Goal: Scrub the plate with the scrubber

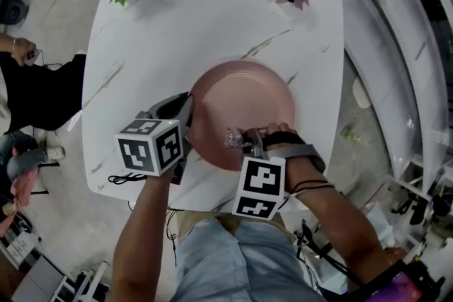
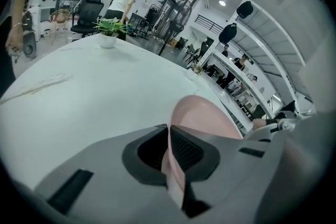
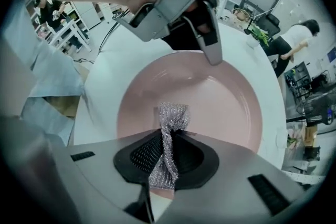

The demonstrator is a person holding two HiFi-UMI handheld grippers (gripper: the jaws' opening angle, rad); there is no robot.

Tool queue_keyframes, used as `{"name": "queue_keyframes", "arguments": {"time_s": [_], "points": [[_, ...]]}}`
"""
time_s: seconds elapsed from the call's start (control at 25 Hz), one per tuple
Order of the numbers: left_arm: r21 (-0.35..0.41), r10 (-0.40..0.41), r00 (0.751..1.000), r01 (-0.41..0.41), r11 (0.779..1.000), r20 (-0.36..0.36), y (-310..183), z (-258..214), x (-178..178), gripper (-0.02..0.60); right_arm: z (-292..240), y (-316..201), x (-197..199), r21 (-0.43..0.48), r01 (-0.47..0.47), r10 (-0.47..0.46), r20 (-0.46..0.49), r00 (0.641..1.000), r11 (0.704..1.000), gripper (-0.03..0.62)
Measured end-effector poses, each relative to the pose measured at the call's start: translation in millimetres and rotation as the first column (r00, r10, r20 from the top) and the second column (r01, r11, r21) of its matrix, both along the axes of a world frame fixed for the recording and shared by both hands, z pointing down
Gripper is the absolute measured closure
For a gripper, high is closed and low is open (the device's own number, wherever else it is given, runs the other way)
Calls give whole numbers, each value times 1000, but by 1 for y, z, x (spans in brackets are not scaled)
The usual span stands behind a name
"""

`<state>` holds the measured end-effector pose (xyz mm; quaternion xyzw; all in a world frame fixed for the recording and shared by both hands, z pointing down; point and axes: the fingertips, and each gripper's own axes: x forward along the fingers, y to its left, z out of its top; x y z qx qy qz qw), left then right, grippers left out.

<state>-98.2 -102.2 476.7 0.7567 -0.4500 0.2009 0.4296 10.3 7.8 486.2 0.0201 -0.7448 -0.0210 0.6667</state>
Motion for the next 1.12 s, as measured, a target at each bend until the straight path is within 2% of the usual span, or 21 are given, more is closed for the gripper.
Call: {"name": "queue_keyframes", "arguments": {"time_s": [0.12, 0.24, 0.36, 0.4, 0.48, 0.56, 0.64, 0.68, 0.76, 0.8, 0.84, 0.88, 0.96, 1.0, 1.04, 1.08, 1.12], "points": [[-7, 15, 1000, -15, 1000, 15, 1, 2, 0, 565, -1, 8, 34, -25, 42, -45, -133, 990, 999, 520], [-25, 37, 996, -35, 999, 82, 12, 0, -3, 561, -22, -13, 70, 35, -22, 28, -189, 982, 999, 519], [-2, 40, 985, -40, 999, 167, 26, -14, -10, 551, -63, -48, 105, 152, -174, 194, -125, 973, 973, 516], [17, 31, 981, -34, 999, 191, 29, -21, -14, 547, -79, -61, 114, 193, -234, 252, -73, 965, 953, 516], [65, 0, 975, -15, 998, 222, 30, -39, -24, 540, -114, -85, 130, 266, -361, 354, 75, 932, 894, 513], [104, -38, 971, 13, 994, 236, 32, -58, -32, 540, -155, -102, 139, 312, -484, 420, 253, 872, 817, 511], [126, -69, 969, 40, 991, 236, 39, -73, -37, 537, -196, -108, 144, 326, -593, 444, 427, 787, 736, 511], [138, -82, 969, 51, 989, 233, 42, -79, -38, 530, -216, -109, 143, 319, -642, 441, 515, 735, 697, 510], [205, -122, 966, 75, 976, 227, 44, -103, -40, 509, -257, -107, 137, 270, -728, 400, 692, 601, 630, 510], [272, -154, 964, 91, 958, 218, 43, -124, -40, 512, -278, -107, 133, 234, -760, 362, 770, 526, 607, 508], [356, -195, 960, 114, 928, 201, 39, -150, -40, 526, -298, -106, 129, 196, -781, 318, 834, 450, 593, 507], [444, -242, 954, 142, 884, 176, 34, -179, -40, 536, -316, -106, 125, 154, -797, 277, 885, 374, 585, 507], [601, -327, 939, 201, 774, 106, 22, -237, -35, 548, -343, -106, 117, 56, -818, 212, 953, 214, 572, 504], [661, -347, 935, 213, 719, 75, 18, -264, -28, 555, -353, -106, 112, 21, -824, 184, 971, 150, 566, 502], [713, -352, 934, 207, 670, 59, 16, -289, -18, 555, -362, -105, 108, 7, -828, 153, 982, 113, 561, 502], [757, -350, 935, 187, 626, 58, 16, -312, -7, 557, -369, -103, 104, 16, -830, 121, 988, 99, 557, 499], [793, -347, 935, 162, 587, 67, 17, -333, 3, 558, -376, -100, 100, 35, -831, 89, 991, 101, 555, 499]]}}
